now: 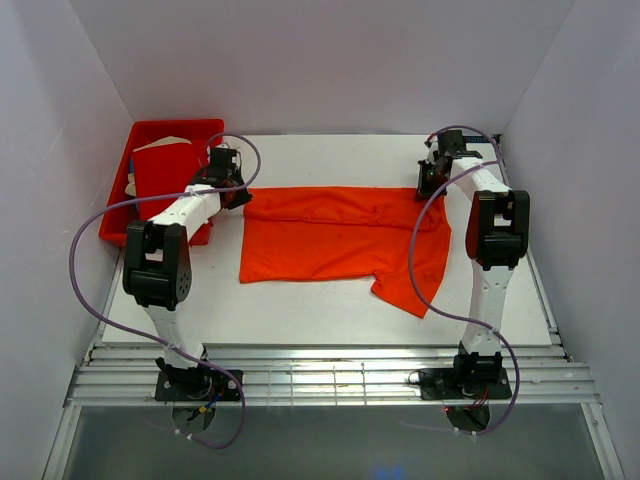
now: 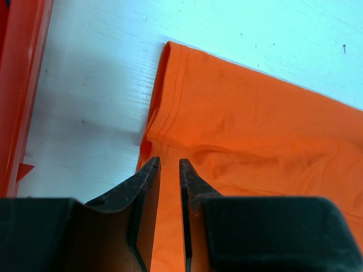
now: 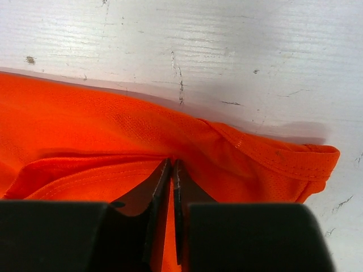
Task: Fold and stack the t-shirts
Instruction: Fold the tshirt
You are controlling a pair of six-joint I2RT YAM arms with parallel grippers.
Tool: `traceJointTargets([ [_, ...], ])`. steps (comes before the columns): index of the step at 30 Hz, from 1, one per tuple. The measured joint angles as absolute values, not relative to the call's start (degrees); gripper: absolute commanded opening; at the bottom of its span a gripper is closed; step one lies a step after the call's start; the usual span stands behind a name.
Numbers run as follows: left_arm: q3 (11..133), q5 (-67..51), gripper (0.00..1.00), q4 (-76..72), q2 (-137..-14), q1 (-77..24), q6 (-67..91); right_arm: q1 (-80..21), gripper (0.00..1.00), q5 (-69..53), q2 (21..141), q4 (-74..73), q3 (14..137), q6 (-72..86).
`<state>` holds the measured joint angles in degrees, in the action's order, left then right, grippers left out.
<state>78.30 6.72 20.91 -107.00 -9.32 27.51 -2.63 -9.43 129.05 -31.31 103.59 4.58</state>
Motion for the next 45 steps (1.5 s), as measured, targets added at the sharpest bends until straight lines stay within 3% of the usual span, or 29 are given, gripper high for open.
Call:
traceJointTargets([
  [8, 77.3, 6.5, 0.30, 20.8, -106.9, -8.0, 27.5, -2.6, 0.08, -9.8, 126.6, -30.1, 98.9, 4.3],
  [21, 76.0, 5.8, 0.30, 20.4, -106.7, -7.6, 27.6, -2.9, 0.08, -10.7, 106.0, -32.3, 84.8, 5.2],
  [40, 75.6, 4.4, 0.29, 20.0, -106.7, -7.6, 27.7, -12.0, 0.08, -6.2, 97.4, -47.1, 74.5, 9.0],
  [43, 75.6, 4.2, 0.31, 19.9, -106.7, -7.6, 27.4, -14.6, 0.18, -2.3, 97.5, -49.6, 73.3, 10.3],
  [45, 75.6, 4.2, 0.36, 19.8, -106.7, -7.6, 27.0, -15.9, 0.31, -0.3, 97.6, -51.5, 73.3, 11.1],
])
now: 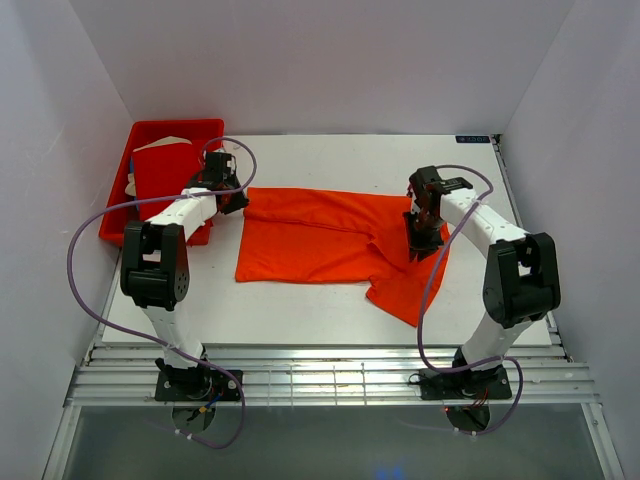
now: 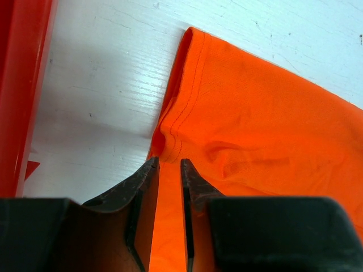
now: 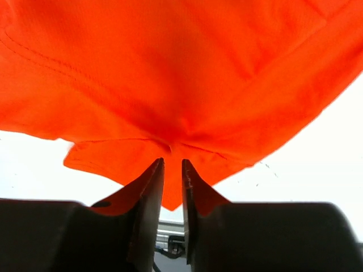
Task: Fold and stack the t-shirts
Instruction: Fold the tshirt
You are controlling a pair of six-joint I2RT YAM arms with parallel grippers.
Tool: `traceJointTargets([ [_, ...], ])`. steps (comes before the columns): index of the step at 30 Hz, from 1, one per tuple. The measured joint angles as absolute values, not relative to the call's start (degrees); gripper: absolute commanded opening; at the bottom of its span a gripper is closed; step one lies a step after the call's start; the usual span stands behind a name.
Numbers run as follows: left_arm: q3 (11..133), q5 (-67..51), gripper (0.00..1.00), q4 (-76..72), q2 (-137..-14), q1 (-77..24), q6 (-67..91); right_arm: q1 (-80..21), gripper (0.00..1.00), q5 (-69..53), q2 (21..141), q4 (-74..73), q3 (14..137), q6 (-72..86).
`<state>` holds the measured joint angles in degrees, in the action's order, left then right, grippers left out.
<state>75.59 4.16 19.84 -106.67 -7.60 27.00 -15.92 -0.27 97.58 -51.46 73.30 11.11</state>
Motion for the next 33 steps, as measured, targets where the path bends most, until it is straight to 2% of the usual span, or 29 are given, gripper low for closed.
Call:
traceJointTargets([
  [4, 75.6, 4.4, 0.44, 19.9, -106.7, -7.6, 26.1, -16.7, 0.45, 2.7, 97.6, -54.3, 74.5, 11.9],
  [7, 75.8, 4.6, 0.45, 19.9, -107.3, -7.6, 25.7, -16.7, 0.46, 4.9, 97.7, -55.0, 77.0, 11.9],
  [8, 76.0, 4.6, 0.45, 19.9, -107.6, -7.6, 25.7, -16.7, 0.45, 5.6, 98.0, -55.3, 78.3, 12.0],
  [10, 76.4, 4.5, 0.43, 20.1, -108.4, -7.6, 25.7, -16.6, 0.34, 6.8, 99.4, -55.3, 81.3, 11.9],
  [11, 76.8, 4.4, 0.42, 20.1, -108.8, -7.6, 25.7, -16.6, 0.28, 7.3, 100.4, -55.2, 83.0, 12.0],
  [12, 77.1, 4.4, 0.41, 20.1, -109.1, -7.6, 25.8, -16.6, 0.14, 7.7, 101.8, -55.1, 84.6, 12.1],
  [13, 77.5, 4.2, 0.39, 20.1, -109.3, -7.6, 25.9, -16.6, 0.08, 8.0, 103.2, -54.8, 86.2, 12.3],
  [19, 80.1, 3.7, 0.29, 19.5, -110.4, -7.6, 26.9, -16.2, 0.08, 9.4, 112.1, -52.8, 93.4, 13.1],
  [27, 80.9, 1.9, 0.10, 16.9, -111.5, -7.6, 30.1, -12.6, 0.08, 10.4, 120.3, -52.1, 100.3, 13.1],
  [33, 80.2, -2.2, 0.07, 14.5, -113.8, -7.6, 33.0, -9.9, 0.08, 10.4, 123.2, -52.1, 101.0, 13.1],
])
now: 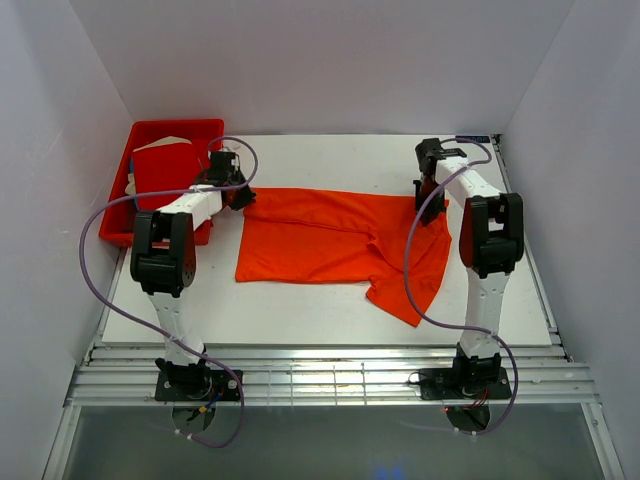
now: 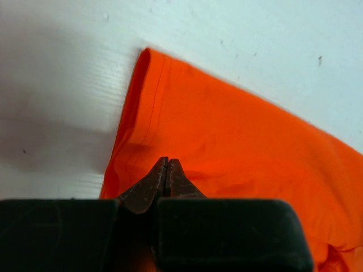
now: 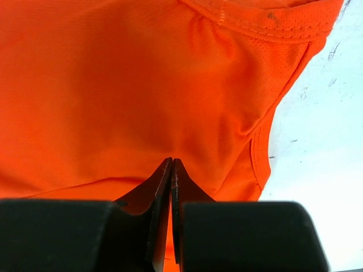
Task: Fold and stack the t-shirts
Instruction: Fold the tshirt
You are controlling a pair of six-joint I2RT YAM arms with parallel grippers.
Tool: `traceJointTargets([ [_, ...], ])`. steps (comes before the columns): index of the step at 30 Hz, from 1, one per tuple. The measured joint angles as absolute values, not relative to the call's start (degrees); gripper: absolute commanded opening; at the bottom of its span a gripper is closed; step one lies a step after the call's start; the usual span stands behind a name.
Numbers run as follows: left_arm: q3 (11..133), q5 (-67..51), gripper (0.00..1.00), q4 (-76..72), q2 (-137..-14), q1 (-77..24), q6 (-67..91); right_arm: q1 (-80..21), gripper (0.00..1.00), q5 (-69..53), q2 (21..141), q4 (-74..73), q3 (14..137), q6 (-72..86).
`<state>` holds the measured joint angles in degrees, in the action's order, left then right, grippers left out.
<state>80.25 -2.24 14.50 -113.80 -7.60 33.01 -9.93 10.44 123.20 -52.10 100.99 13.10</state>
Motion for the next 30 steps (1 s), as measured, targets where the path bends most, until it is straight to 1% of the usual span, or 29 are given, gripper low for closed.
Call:
traceJointTargets([
  [10, 73.3, -4.2, 0.05, 13.7, -114.0, -7.6, 33.9, -8.4, 0.08, 10.4, 126.7, -52.1, 101.2, 13.0],
  [16, 71.6, -4.0, 0.04, 11.7, -113.5, -7.6, 33.9, -7.6, 0.08, 9.6, 127.7, -52.6, 102.6, 13.0],
  [23, 71.8, -3.2, 0.03, 11.9, -113.6, -7.6, 33.9, -5.6, 0.08, 7.4, 131.2, -54.5, 108.2, 12.4],
  [30, 77.4, -1.9, 0.02, 14.4, -116.9, -7.7, 33.9, -3.5, 0.08, 4.9, 135.7, -56.4, 116.0, 11.6],
])
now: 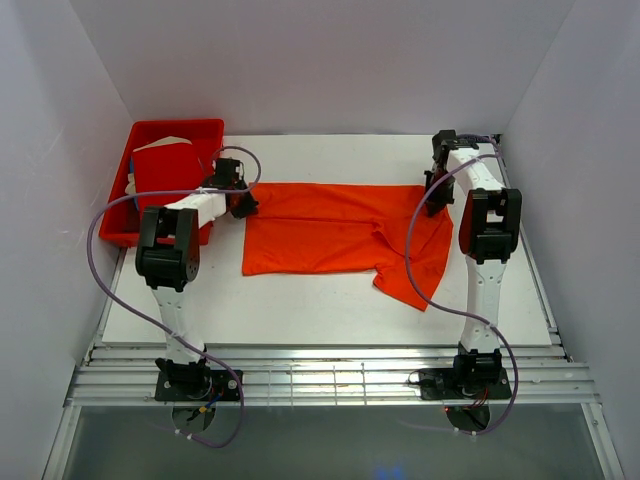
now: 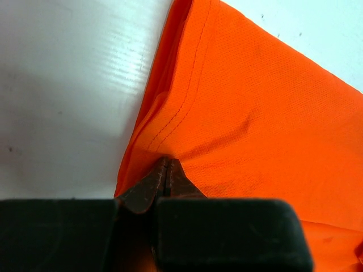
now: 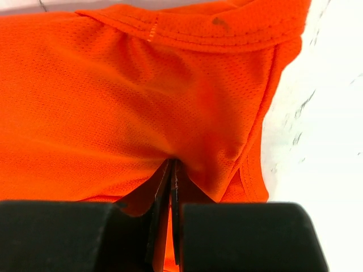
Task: Fold and stack the t-shirts
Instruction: Fold the tshirt
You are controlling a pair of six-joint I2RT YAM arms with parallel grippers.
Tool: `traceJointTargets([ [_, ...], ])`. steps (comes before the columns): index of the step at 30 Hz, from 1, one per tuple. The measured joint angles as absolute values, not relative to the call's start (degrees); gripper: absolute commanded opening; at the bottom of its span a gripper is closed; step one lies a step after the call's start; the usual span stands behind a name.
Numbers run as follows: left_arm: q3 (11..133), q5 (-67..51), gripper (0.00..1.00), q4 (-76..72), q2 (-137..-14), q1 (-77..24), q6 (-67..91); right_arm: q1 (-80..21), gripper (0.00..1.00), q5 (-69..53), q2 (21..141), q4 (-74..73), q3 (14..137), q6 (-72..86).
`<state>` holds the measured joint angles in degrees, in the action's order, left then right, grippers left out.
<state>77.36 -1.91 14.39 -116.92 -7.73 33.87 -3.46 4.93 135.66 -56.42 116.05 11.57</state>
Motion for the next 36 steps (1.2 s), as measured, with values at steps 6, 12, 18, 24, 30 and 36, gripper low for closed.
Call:
traceJointTargets([
  [6, 83.2, -1.9, 0.02, 16.6, -120.5, -7.7, 33.7, -1.9, 0.08, 2.1, 139.1, -56.8, 122.0, 11.4],
  [12, 88.0, -3.8, 0.16, 17.5, -123.5, -7.6, 32.5, -0.8, 0.10, -5.1, 139.9, -52.8, 122.8, 10.9],
  [18, 94.8, -7.1, 0.68, 17.6, -126.1, -7.6, 29.4, -0.4, 0.22, -9.4, 134.1, -40.9, 113.4, 10.1],
  [24, 93.8, -5.6, 0.72, 15.3, -118.4, -8.0, 26.7, -1.7, 0.48, -5.3, 112.1, -33.6, 97.4, 9.0],
  [30, 80.4, 1.4, 0.42, 16.8, -100.2, -9.6, 24.6, -7.0, 0.47, 3.2, 93.0, -32.2, 87.6, 8.6],
  [36, 68.1, 5.8, 0.55, 22.4, -96.7, -12.1, 24.1, -15.5, 0.52, 9.0, 91.5, -36.8, 72.8, 10.5],
])
